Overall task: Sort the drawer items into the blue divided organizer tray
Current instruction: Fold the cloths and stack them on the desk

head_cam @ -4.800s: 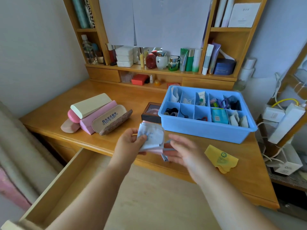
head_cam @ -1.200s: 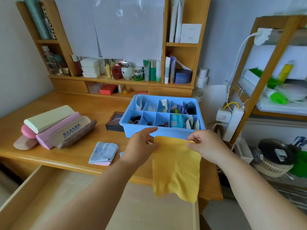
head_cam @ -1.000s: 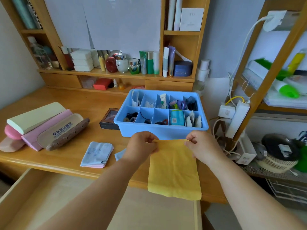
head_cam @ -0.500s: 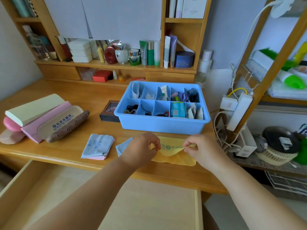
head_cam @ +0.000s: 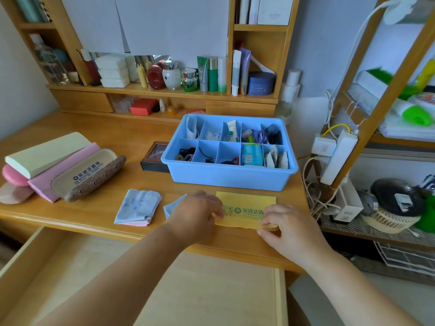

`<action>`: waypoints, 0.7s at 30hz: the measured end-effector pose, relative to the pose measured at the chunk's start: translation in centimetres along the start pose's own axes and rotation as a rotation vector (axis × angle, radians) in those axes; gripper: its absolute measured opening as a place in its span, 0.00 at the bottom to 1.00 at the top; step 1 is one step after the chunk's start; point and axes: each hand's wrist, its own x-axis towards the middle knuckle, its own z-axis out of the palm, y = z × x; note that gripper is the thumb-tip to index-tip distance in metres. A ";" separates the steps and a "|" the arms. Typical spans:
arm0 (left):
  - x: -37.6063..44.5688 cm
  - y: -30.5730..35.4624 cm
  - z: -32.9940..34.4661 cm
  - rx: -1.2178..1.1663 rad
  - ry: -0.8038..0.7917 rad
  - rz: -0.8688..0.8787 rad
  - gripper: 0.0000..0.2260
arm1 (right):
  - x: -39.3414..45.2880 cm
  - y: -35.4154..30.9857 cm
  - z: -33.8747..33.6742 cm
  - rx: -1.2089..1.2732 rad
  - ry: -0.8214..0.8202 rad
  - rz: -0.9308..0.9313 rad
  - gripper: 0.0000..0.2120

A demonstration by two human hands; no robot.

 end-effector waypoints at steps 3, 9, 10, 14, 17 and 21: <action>1.1 1.0 -0.3 -0.007 0.121 0.035 0.13 | 1.1 -0.1 -0.8 0.016 0.106 0.013 0.08; 4.9 2.2 1.9 -0.021 0.036 -0.046 0.13 | 5.7 -1.0 0.5 0.071 0.074 0.056 0.14; 5.4 2.2 2.2 -0.024 0.035 -0.070 0.13 | 6.2 -1.0 0.7 0.060 0.058 0.073 0.14; 6.6 2.2 2.9 0.064 0.035 -0.107 0.11 | 7.2 -1.3 1.2 -0.075 0.016 0.087 0.09; 6.0 2.4 2.6 0.044 0.031 -0.093 0.08 | 6.5 -1.7 0.6 -0.007 0.015 0.094 0.03; 4.1 2.5 1.0 -0.192 0.013 -0.075 0.03 | 5.0 -1.7 -1.6 0.129 -0.064 0.098 0.03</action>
